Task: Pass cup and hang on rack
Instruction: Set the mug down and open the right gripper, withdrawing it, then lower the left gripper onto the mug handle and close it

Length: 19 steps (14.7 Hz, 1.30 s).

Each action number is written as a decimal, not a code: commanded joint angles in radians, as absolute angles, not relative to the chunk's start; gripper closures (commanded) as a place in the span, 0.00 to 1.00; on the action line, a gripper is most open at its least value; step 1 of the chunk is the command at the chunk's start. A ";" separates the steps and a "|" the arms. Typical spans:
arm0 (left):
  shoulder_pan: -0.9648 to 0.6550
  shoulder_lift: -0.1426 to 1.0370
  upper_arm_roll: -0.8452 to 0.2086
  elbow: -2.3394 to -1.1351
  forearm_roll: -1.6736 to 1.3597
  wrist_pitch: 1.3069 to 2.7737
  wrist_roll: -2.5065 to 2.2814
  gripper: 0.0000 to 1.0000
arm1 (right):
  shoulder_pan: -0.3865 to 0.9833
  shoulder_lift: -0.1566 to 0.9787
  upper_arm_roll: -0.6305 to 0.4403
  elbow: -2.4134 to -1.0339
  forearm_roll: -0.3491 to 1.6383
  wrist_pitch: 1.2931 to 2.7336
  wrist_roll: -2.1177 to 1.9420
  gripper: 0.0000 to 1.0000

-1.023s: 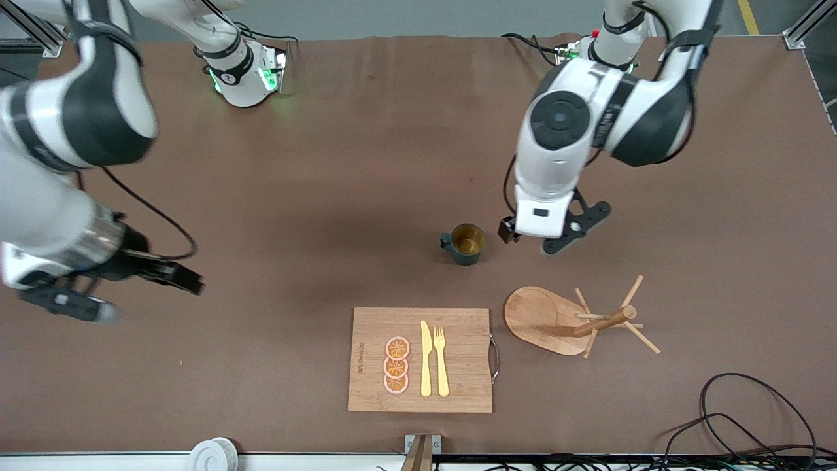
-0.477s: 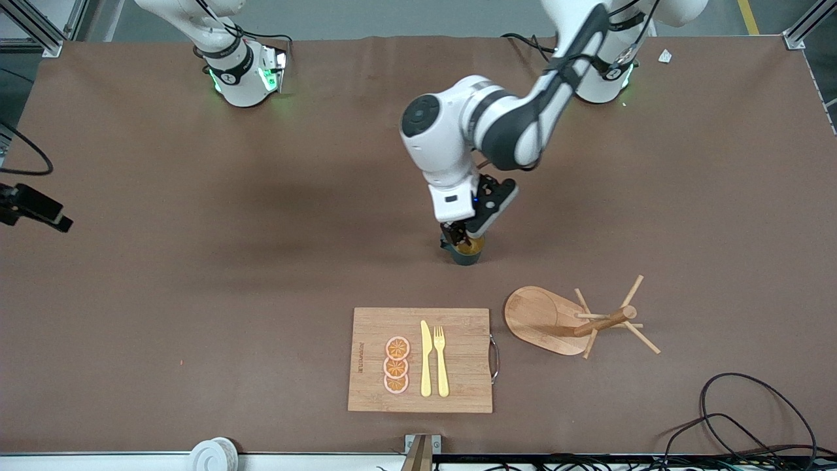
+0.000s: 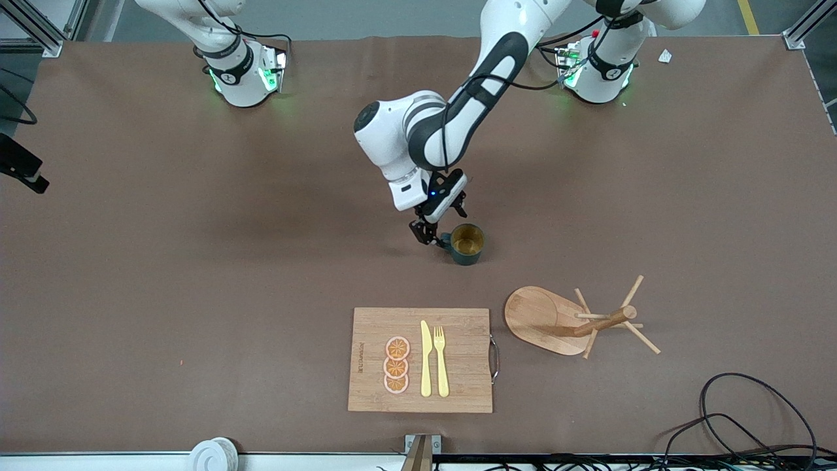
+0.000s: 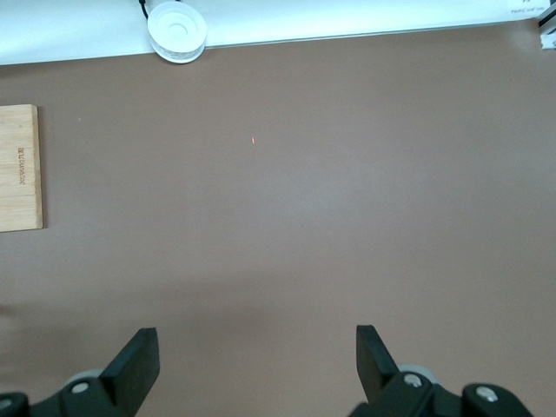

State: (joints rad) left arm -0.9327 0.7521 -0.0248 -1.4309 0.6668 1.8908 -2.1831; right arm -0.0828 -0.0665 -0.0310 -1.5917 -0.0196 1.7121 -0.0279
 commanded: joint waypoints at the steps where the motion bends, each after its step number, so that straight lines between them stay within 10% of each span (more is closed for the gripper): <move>1: -0.971 0.798 -0.011 -1.391 0.699 1.881 -2.239 0.00 | -0.086 -0.101 -0.023 -1.629 -0.038 1.724 -0.054 0.00; 11: -0.983 0.894 -0.014 -1.351 0.782 1.881 -2.364 0.03 | -0.081 -0.091 -0.023 -1.594 -0.029 1.698 -0.040 0.00; 19: -0.983 0.907 -0.015 -1.355 0.772 1.876 -2.362 0.40 | -0.090 -0.086 -0.028 -1.589 -0.040 1.697 -0.089 0.00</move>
State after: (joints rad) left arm -0.9730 0.8871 -0.0217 -1.3813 0.7638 1.8900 -2.3558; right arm -0.0826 -0.0734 -0.0280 -1.5784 -0.0212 1.6972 -0.0557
